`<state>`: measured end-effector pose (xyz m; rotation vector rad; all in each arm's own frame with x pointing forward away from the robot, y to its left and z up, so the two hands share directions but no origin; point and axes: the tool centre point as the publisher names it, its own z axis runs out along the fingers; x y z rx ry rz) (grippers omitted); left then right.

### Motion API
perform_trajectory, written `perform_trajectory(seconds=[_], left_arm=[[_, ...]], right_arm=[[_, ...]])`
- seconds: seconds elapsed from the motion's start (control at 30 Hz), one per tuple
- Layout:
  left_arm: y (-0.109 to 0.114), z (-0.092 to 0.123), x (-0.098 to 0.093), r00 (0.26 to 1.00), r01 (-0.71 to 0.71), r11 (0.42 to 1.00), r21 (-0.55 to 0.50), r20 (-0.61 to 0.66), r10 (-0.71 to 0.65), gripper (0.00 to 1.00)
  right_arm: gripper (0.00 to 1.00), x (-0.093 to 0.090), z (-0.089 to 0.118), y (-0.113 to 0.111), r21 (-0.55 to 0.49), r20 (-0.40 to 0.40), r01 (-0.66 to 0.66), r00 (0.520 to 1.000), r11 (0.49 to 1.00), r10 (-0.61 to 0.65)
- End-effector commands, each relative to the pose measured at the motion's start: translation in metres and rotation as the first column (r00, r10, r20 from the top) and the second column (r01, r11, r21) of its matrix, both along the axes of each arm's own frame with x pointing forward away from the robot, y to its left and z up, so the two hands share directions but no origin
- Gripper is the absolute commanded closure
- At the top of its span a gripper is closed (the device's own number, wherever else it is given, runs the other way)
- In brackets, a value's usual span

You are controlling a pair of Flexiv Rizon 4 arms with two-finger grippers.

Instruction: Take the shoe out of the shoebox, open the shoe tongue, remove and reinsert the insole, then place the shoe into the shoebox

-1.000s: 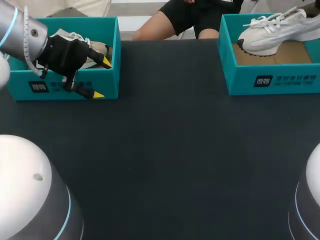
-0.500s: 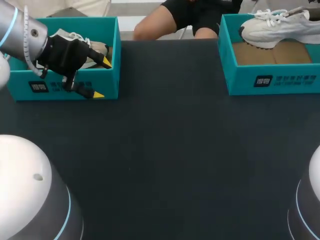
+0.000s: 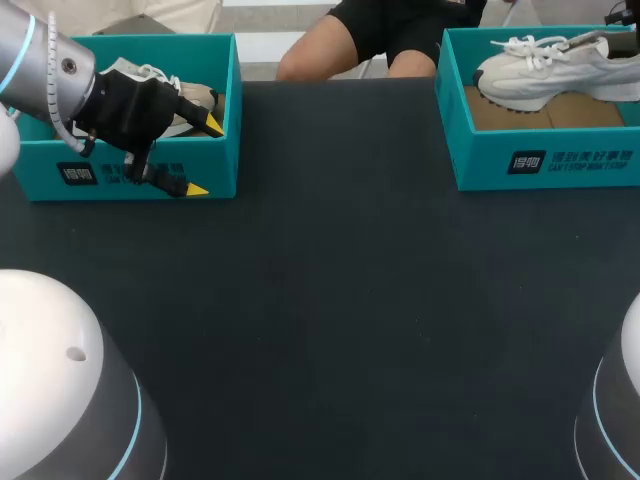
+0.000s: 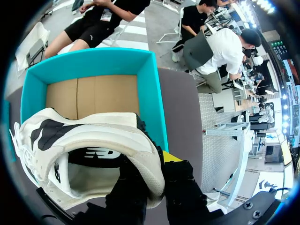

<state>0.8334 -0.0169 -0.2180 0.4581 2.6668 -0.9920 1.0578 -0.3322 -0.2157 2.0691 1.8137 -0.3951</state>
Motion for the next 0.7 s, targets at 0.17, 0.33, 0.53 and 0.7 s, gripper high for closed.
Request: perform_trajectory(seconds=[0.17,0.33,0.53,0.7], left_arm=[[0.0,0.0,-0.001,1.0,-0.001,1.0,0.003,0.001,0.001,0.0],[0.0,0.0,-0.001,1.0,-0.001,1.0,0.003,0.001,0.001,0.0],[0.0,0.0,-0.001,1.0,-0.001,1.0,0.003,0.001,0.001,0.0],[0.0,0.0,-0.001,1.0,-0.001,1.0,0.003,0.001,0.001,0.0]], right_arm=[[1.0,0.014,-0.026,-0.014,0.018,-0.01,0.026,1.0,1.0,-0.026],[1.0,0.016,-0.039,-0.014,-0.013,-0.022,0.016,1.0,1.0,-0.016],[1.0,0.01,-0.048,-0.021,-0.023,-0.031,0.027,0.999,0.999,-0.028],[1.0,-0.001,-0.059,-0.028,-0.03,-0.039,0.043,0.998,0.999,-0.044]])
